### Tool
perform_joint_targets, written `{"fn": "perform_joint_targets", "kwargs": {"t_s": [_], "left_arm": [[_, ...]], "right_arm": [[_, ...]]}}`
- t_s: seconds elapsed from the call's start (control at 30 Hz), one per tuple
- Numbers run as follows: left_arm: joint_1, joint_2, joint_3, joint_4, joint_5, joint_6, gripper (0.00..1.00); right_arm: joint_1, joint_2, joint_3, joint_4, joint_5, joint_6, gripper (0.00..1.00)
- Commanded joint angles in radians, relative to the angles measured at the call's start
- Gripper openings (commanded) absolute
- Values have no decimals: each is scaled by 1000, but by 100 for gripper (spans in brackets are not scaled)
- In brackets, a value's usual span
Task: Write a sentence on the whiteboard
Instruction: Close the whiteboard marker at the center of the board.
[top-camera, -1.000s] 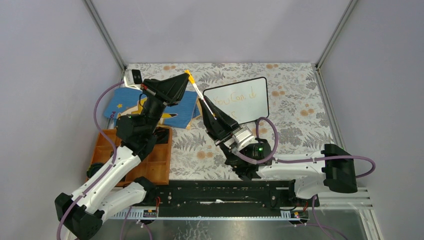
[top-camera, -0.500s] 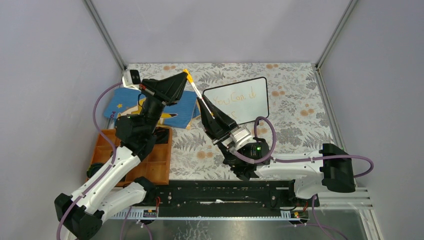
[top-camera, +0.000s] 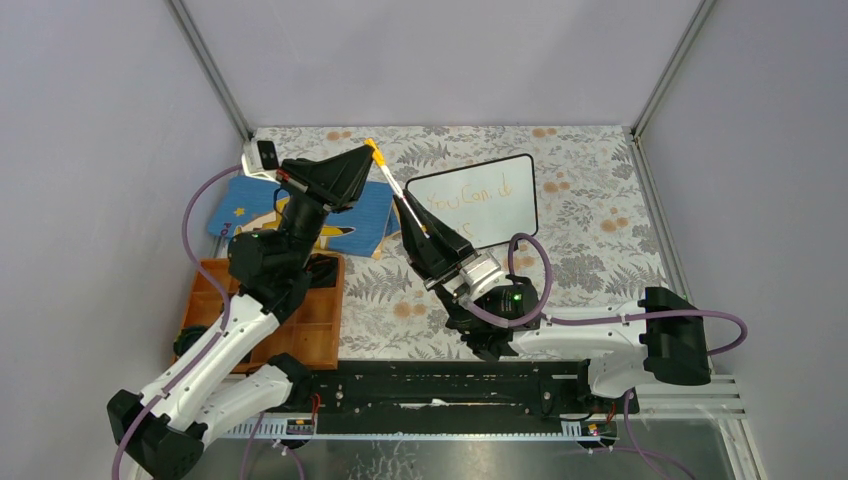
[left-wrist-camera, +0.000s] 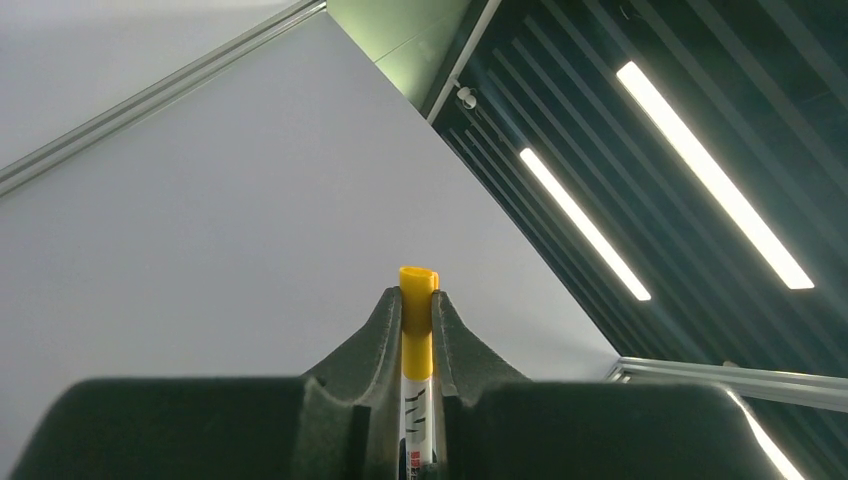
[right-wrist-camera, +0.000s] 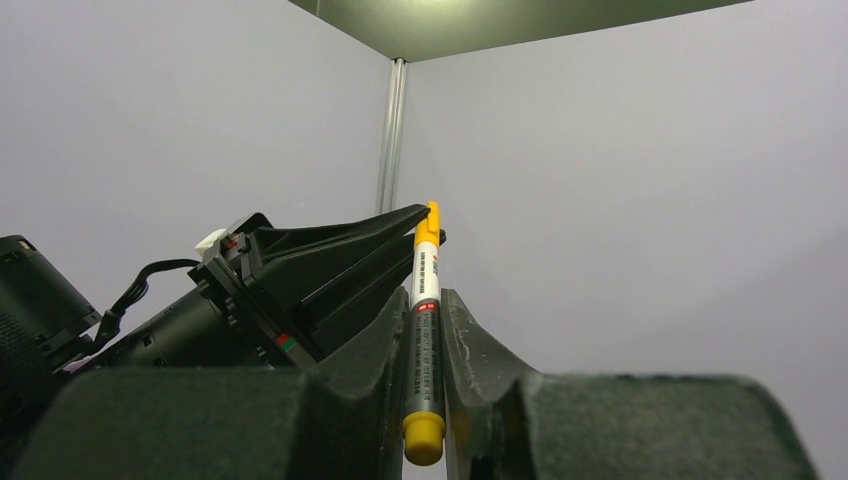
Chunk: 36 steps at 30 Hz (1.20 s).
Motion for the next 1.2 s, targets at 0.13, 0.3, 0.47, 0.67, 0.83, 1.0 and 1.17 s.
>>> {"fn": "perform_joint_targets", "kwargs": {"t_s": [0.13, 0.3, 0.47, 0.67, 0.83, 1.0, 1.17], "left_arm": [[-18, -15, 20, -18, 73, 40, 22], [-19, -17, 20, -23, 73, 43, 28], [-18, -22, 20, -25, 73, 44, 35], [-19, -27, 26, -43, 64, 63, 60], [-18, -37, 38, -73, 41, 101, 86], [-18, -45, 76, -109, 19, 167, 87], [-17, -32, 101, -126, 15, 189, 81]], "right_arm": [[-2, -5, 43, 113, 14, -15, 0], [-1, -5, 43, 113, 15, -15, 0], [-2, -5, 41, 114, 14, -12, 0], [-1, -10, 38, 116, 4, -5, 0], [0, -39, 6, 108, -4, 29, 0], [-1, -99, -38, 53, -23, 83, 0], [1, -128, -64, 28, -31, 101, 0]]}}
